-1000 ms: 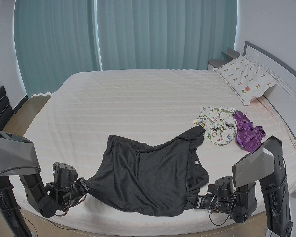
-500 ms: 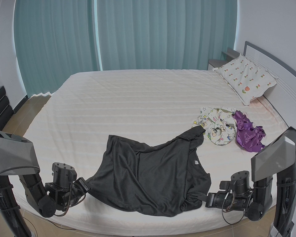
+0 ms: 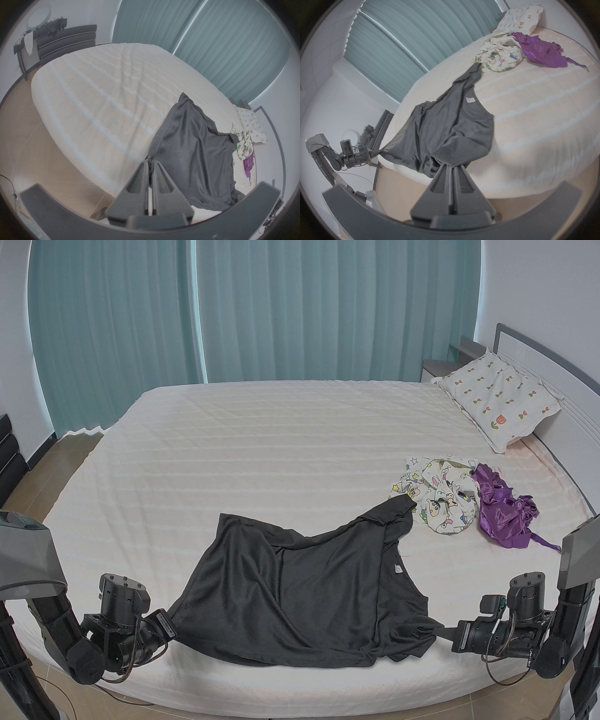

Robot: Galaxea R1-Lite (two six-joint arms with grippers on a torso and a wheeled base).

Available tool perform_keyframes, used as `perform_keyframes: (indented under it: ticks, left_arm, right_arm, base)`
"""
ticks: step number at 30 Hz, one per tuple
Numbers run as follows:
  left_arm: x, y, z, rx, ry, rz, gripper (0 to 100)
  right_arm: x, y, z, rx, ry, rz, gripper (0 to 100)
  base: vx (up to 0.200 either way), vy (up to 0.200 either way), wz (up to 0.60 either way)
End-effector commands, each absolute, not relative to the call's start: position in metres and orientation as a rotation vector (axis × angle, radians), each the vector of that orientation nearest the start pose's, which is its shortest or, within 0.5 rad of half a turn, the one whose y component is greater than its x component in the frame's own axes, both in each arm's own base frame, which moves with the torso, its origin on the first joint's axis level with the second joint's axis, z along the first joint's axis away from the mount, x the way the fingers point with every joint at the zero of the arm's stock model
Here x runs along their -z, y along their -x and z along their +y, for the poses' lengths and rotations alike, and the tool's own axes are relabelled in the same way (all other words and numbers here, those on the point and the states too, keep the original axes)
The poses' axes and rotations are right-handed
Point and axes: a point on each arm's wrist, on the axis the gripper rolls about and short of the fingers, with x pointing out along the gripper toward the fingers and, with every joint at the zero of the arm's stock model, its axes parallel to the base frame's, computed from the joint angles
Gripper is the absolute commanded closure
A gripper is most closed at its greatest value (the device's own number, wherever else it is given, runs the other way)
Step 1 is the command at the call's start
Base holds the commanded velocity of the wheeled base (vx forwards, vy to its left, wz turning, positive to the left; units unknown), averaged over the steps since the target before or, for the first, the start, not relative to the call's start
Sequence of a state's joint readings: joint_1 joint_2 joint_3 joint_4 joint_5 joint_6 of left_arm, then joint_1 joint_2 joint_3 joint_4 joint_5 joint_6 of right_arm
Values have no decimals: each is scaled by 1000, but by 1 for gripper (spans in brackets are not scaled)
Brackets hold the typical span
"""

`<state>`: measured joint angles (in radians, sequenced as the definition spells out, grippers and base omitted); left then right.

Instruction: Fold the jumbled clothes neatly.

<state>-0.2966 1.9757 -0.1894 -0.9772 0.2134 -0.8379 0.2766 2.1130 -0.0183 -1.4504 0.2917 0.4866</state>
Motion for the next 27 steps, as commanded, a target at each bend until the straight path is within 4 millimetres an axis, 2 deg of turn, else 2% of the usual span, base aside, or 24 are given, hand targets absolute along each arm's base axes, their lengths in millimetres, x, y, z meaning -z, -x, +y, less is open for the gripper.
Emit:
perform_keyframes:
  ticks: [1, 8, 13, 20, 21, 23, 24, 27]
  left_arm:
    - [-25, -204, -60, -248, 548, 803, 100]
    - [-19, -186, -72, -212, 444, 965, 100]
    - [-16, -178, -71, -209, 411, 1030, 100]
    - [-12, -172, -71, -158, 391, 1129, 100]
    - [-12, -171, -71, -158, 393, 1131, 0]
    - [-10, -170, -72, -149, 387, 1145, 0]
    - [-10, -170, -73, -148, 385, 1147, 0]
    - [-11, -172, -74, -142, 389, 1137, 0]
  right_arm:
    - [-24, -186, 56, -383, -379, 800, 100]
    - [-22, -183, 42, -341, -314, 842, 100]
    - [-21, -182, 35, -323, -290, 837, 100]
    - [-5, -174, 34, -349, -194, 978, 100]
    - [-4, -174, 34, -349, -189, 981, 100]
    - [1, -174, 35, -348, -174, 1014, 100]
    - [1, -174, 35, -348, -174, 1016, 0]
    - [4, -175, 34, -344, -176, 1023, 0]
  base:
    - [0, 0, 0]
    - [0, 0, 0]
    - [0, 0, 0]
    - [0, 0, 0]
    - [0, 0, 0]
    - [0, 0, 0]
    - [0, 0, 0]
    - [0, 0, 0]
